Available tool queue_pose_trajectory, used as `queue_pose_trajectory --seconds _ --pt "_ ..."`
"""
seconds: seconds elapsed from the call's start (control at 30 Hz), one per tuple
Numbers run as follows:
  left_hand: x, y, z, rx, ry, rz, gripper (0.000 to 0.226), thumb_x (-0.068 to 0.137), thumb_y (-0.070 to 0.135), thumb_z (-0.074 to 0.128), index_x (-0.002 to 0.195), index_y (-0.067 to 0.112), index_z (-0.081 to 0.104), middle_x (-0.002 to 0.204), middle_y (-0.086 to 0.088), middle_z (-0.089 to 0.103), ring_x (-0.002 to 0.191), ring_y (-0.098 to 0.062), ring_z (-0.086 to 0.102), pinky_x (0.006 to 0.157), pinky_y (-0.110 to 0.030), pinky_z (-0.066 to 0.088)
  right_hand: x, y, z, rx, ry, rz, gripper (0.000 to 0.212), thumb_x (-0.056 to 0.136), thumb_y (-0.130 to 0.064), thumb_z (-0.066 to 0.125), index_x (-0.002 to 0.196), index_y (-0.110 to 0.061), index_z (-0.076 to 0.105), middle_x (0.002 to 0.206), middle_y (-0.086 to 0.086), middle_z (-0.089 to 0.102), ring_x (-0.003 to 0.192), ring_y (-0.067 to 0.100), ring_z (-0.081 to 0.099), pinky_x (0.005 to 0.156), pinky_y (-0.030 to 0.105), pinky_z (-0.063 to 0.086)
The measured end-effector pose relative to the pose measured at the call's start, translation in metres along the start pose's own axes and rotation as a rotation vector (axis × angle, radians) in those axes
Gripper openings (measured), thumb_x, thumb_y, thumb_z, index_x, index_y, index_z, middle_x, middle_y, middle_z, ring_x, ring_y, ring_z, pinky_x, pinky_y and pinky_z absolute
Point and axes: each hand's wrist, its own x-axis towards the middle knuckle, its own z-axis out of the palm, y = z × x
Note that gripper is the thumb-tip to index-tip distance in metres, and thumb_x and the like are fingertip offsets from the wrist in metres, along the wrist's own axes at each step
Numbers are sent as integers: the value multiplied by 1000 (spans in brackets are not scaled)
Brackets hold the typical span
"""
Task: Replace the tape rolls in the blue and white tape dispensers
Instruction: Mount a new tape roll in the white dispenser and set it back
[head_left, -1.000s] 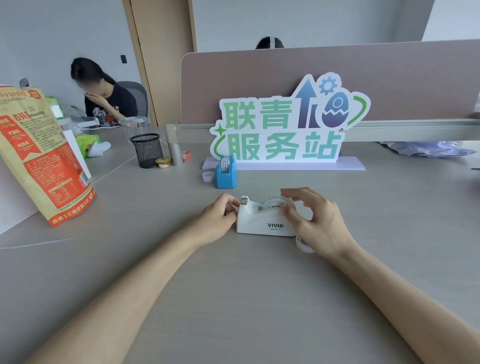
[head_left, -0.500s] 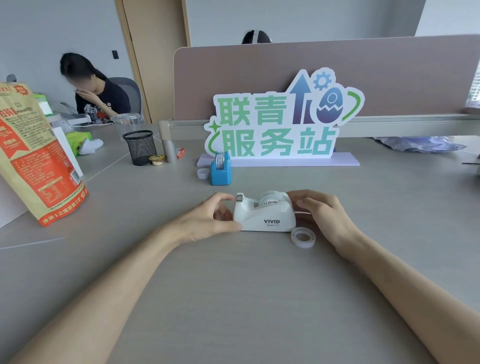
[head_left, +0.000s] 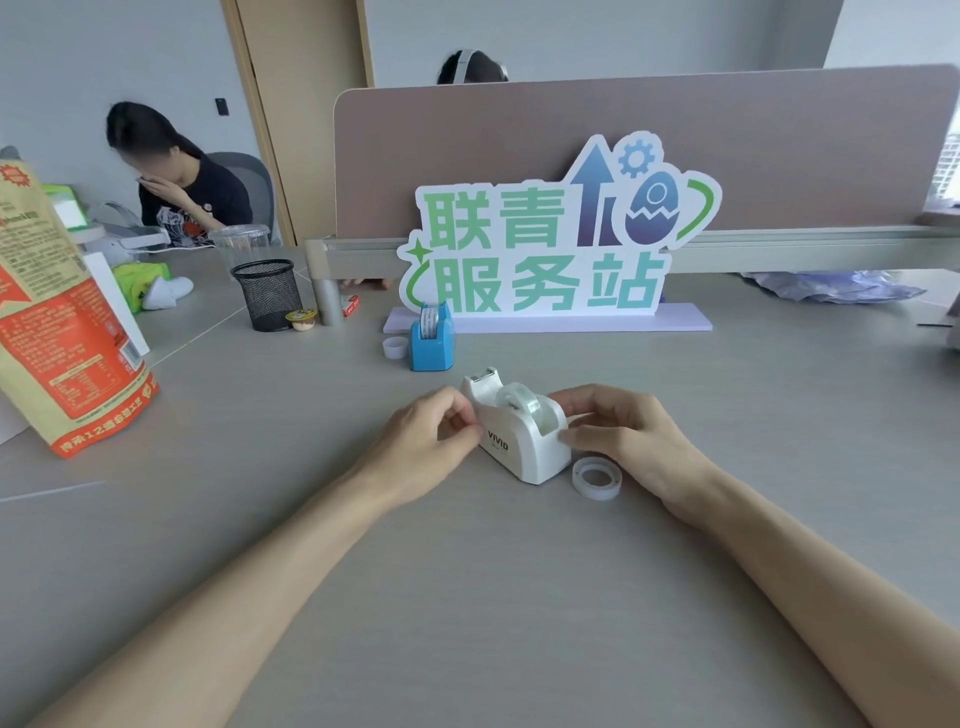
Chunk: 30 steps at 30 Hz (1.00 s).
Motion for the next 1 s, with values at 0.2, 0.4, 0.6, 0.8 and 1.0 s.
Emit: queue_pose_trajectory --seconds 0.2,0.4,0.6,0.8,1.0 --pt "-2 4 -7 -106 -233 -39 33 81 32 57 114 32 56 115 19 60 114 1 52 95 -22 41 3 2 6 -34 29 27 40 72 -7 83 109 -16 69 109 13 68 72 16 59 52 19 44" --pt "-4 0 -4 -103 -229 48 55 75 34 74 126 30 54 121 20 62 113 7 54 98 -18 41 4 7 13 -197 73 -17 52 67 -29 87 113 -26 63 99 -1 67 83 15 63 71 23 49" --pt "-2 0 7 70 -103 53 41 81 44 69 120 36 59 120 23 65 114 1 57 98 -26 46 10 10 13 -341 112 -48 59 72 -36 83 126 -27 59 110 -4 64 99 11 63 84 22 49" --pt "23 -1 22 147 -84 31 35 92 41 55 125 33 54 119 6 69 110 -20 62 93 -38 50 43 16 14 -443 142 -54 67 80 -42 74 140 -26 50 119 -3 64 100 9 62 72 9 43" --pt "60 -1 33 164 -62 -73 32 97 33 49 127 23 50 121 -7 63 108 -30 58 79 -31 44 88 22 9 -431 129 29 65 80 -47 71 138 -29 50 109 -5 73 105 13 61 85 22 40"
